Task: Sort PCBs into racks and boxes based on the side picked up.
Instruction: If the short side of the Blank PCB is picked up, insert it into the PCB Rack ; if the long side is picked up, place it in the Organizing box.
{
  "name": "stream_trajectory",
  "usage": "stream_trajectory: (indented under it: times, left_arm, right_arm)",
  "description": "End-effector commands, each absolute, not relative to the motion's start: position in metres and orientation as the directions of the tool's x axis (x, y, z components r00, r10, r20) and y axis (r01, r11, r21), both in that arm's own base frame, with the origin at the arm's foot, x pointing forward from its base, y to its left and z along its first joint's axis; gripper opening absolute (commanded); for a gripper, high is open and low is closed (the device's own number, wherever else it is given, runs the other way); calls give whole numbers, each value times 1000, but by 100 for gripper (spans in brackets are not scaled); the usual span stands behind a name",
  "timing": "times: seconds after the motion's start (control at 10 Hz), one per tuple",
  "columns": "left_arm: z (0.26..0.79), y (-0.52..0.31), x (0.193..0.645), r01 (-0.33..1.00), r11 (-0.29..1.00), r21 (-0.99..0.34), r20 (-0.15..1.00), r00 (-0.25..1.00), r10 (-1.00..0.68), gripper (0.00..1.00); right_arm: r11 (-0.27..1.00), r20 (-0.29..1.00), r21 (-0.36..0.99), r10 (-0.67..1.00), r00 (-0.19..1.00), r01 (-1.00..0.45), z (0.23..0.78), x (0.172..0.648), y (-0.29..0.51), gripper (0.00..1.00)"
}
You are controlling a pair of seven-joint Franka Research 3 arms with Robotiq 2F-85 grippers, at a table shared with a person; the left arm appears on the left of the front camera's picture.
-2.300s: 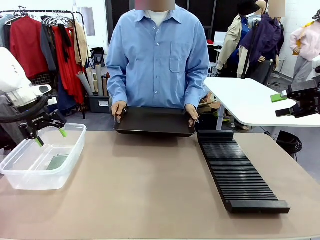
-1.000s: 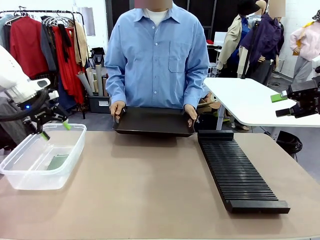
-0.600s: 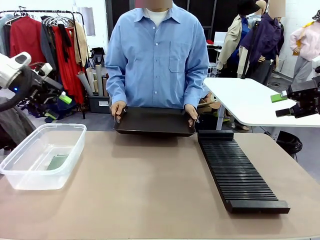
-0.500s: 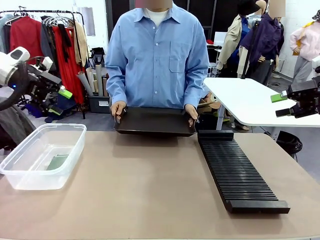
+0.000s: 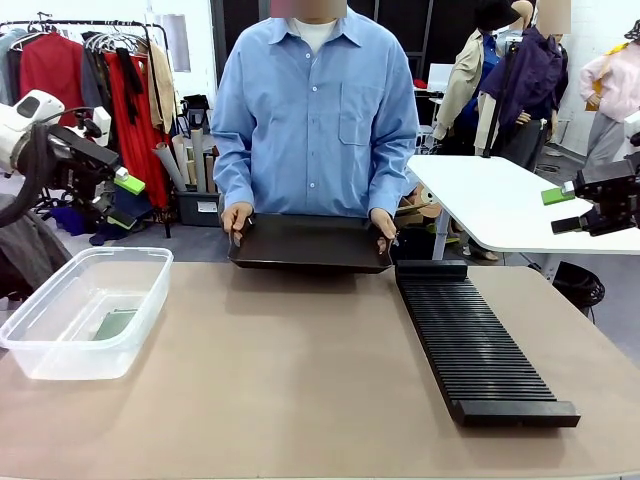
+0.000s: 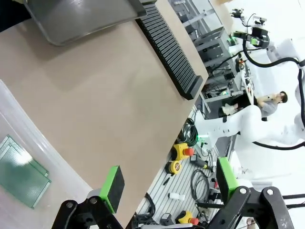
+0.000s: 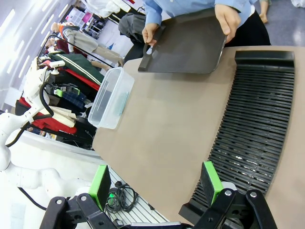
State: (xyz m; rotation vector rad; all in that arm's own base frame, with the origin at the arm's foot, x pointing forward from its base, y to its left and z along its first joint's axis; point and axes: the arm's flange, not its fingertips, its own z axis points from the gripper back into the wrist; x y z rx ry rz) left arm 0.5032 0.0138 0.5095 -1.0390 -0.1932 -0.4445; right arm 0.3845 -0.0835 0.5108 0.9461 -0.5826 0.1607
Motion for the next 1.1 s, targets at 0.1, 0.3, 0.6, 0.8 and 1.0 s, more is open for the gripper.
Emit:
stream_trajectory:
  times: [0.1,0.3,0.6,0.8,1.0]
  left_arm:
    - [503,28,496,393,487,-780,355,919,-173,100]
    - [508,18,503,437,433,-788,358,898,-254,100]
    - [508,18,503,437,433,-788,358,898,-254,100]
    - [508,18,503,437,433,-788,358,898,-254,100]
    - [508,18,503,437,433,-788,358,898,-254,100]
  right_arm:
    - [571,550,723,-135,824,-389,514,388,-81,100]
    - [571,550,723,-135,824,-389,514,388,-81,100]
    - [571,550,723,-135,824,-389,514,388,-81,100]
    - [571,550,723,-135,824,-389,514,388,-81,100]
    - [571,550,723,-135,824,-389,514,388,-81,100]
